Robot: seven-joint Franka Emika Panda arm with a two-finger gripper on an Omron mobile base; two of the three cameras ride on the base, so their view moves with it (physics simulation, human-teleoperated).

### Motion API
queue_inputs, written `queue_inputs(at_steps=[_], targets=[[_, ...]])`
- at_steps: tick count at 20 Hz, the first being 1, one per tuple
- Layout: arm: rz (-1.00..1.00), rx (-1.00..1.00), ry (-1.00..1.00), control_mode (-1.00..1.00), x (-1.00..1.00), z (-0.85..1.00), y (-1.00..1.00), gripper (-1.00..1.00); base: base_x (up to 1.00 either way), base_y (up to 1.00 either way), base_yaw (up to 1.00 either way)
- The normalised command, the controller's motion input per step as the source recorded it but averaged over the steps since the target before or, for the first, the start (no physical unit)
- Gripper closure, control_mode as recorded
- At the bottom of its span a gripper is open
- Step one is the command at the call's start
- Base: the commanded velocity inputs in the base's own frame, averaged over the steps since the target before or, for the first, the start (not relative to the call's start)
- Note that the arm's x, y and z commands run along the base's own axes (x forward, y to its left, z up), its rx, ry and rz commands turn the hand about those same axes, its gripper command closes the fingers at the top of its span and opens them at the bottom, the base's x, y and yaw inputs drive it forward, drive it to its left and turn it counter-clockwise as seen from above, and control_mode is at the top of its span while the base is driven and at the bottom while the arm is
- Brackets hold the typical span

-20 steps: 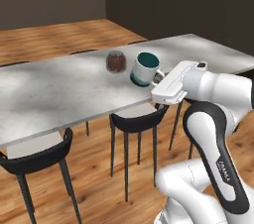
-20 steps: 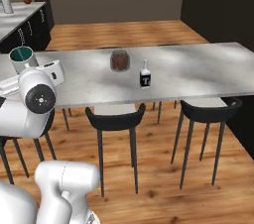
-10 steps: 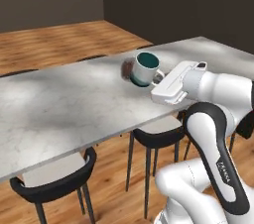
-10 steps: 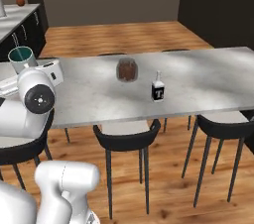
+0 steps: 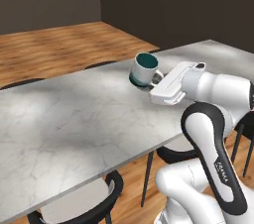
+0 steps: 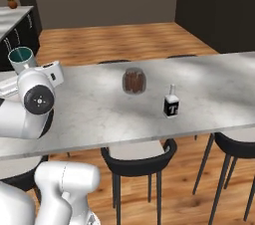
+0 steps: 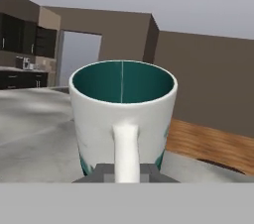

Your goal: Open the cabinet directly in front. Then move the liquor and the mug to the dining counter with the jar on it.

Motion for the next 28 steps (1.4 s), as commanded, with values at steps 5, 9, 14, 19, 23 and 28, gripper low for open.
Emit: queue_inputs(at_steps=[5, 9, 14, 19, 23, 28], targets=[[-0.03, 0.00, 0.04, -1.00, 0.09, 0.00, -0.04, 1.00, 0.43, 0.00, -0.06], [-0.32, 0.00, 0.23, -1.00, 0.33, -0.08, -0.54, 1.00, 0.00, 0.00, 0.00], [-0.56, 0.00, 0.18, -1.00, 0.09, -0.23, -0.37, 1.00, 0.00, 0.00, 0.00], [-0.60, 0.00, 0.12, -1.00, 0.00, -0.29, -0.13, 1.00, 0.00, 0.00, 0.00], [-0.49, 0.00, 0.14, -1.00, 0.00, -0.37, -0.06, 1.00, 0.00, 0.00, 0.00], [-0.48, 0.00, 0.13, -1.00, 0.05, -0.28, -0.01, 1.00, 0.00, 0.00, 0.00]])
